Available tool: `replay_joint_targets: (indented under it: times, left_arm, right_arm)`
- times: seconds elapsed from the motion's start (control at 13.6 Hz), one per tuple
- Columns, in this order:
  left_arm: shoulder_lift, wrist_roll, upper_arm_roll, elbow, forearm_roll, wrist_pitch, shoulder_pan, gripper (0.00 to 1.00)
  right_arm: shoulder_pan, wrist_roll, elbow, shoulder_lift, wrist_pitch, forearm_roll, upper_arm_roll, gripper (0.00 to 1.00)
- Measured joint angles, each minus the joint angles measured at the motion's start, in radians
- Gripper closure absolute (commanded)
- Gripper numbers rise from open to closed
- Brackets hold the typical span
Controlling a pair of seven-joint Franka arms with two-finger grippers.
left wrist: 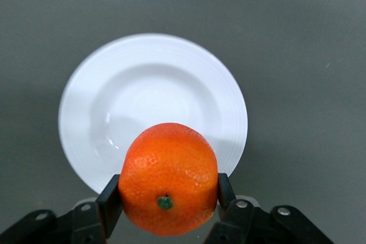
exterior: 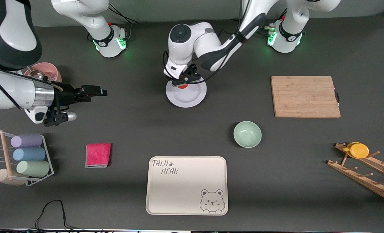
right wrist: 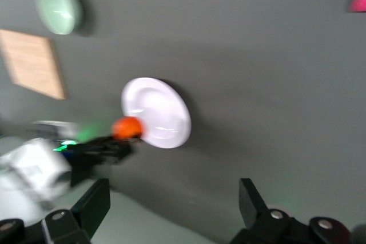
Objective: Place orange and plate with both arms
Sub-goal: 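Lower the orange onto the plate while the right gripper reaches the plate, then release the orange and withdraw the left gripper while the right gripper approaches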
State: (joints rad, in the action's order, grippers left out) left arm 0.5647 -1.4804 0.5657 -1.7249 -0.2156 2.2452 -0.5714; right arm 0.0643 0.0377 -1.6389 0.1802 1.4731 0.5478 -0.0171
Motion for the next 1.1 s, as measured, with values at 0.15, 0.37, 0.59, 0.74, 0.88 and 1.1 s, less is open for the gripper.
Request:
replay_joint_targets:
  times: [0.15, 0.37, 0.59, 0.74, 0.88, 1.1]
  left_arm:
    - [0.058, -0.041, -0.012, 0.011, -0.062, 0.009, -0.042, 0.89]
    - [0.126, -0.050, -0.036, 0.020, -0.117, 0.009, -0.050, 0.00]
    - [0.145, -0.050, -0.051, 0.023, -0.133, 0.009, -0.048, 0.00]
    - [0.120, -0.050, -0.051, 0.045, -0.134, -0.014, -0.033, 0.00]
    - [0.040, -0.031, -0.035, 0.064, -0.128, -0.065, 0.034, 0.00]
    - [-0.109, 0.159, 0.023, 0.072, -0.060, -0.184, 0.251, 0.00]
  right_arm:
    - [-0.025, 0.099, -0.035, 0.021, 0.029, 0.099, 0.004, 0.00]
    - [-0.050, 0.271, -0.144, 0.050, 0.135, 0.233, 0.012, 0.00]
    - [-0.043, 0.394, -0.245, 0.075, 0.246, 0.368, 0.010, 0.00]
    - [-0.028, 0.465, -0.345, 0.073, 0.314, 0.470, 0.009, 0.00]
    - [-0.009, 0.531, -0.435, 0.059, 0.370, 0.527, 0.008, 0.00]
    - [0.014, 0.644, -0.558, 0.034, 0.421, 0.633, 0.008, 0.00]
